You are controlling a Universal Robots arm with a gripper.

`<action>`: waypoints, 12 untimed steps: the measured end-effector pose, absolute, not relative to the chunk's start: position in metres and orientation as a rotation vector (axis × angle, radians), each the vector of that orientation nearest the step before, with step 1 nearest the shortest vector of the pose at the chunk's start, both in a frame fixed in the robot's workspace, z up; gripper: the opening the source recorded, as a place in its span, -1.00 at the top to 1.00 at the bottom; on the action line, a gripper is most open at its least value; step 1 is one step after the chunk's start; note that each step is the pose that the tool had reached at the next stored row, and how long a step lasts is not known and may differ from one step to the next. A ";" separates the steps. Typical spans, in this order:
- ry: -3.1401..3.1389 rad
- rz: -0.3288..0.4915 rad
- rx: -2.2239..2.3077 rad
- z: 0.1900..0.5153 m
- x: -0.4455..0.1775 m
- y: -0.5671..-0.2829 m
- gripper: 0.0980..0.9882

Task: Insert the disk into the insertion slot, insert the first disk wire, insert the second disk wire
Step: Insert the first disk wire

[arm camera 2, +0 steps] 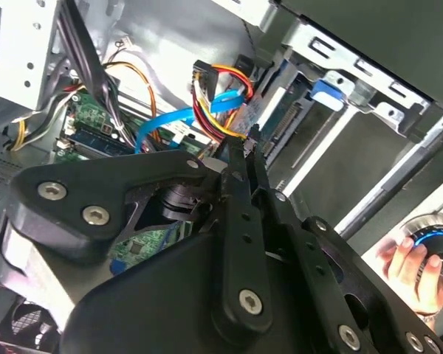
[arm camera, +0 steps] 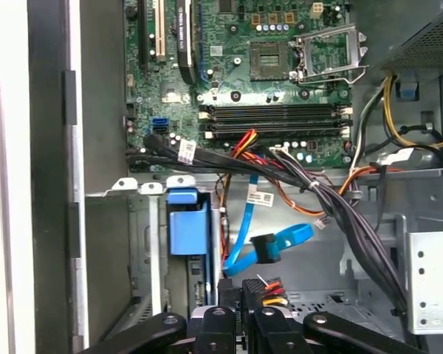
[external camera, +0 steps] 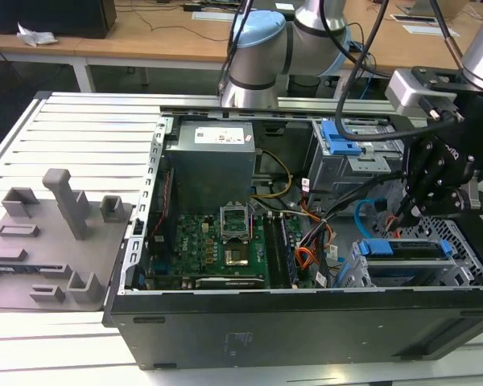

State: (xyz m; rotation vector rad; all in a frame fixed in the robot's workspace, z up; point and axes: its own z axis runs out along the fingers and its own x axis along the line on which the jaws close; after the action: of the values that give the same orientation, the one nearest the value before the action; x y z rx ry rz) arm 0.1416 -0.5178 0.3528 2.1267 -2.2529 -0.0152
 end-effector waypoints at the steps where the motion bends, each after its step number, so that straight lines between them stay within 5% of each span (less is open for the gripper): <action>1: -2.253 -0.015 2.127 0.353 0.142 -0.520 0.86; 12: -2.253 -0.015 2.127 0.353 0.142 -0.539 0.86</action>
State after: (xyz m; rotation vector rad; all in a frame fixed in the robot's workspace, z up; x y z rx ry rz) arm 0.1415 -0.5393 0.3529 2.1266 -2.2529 -0.0151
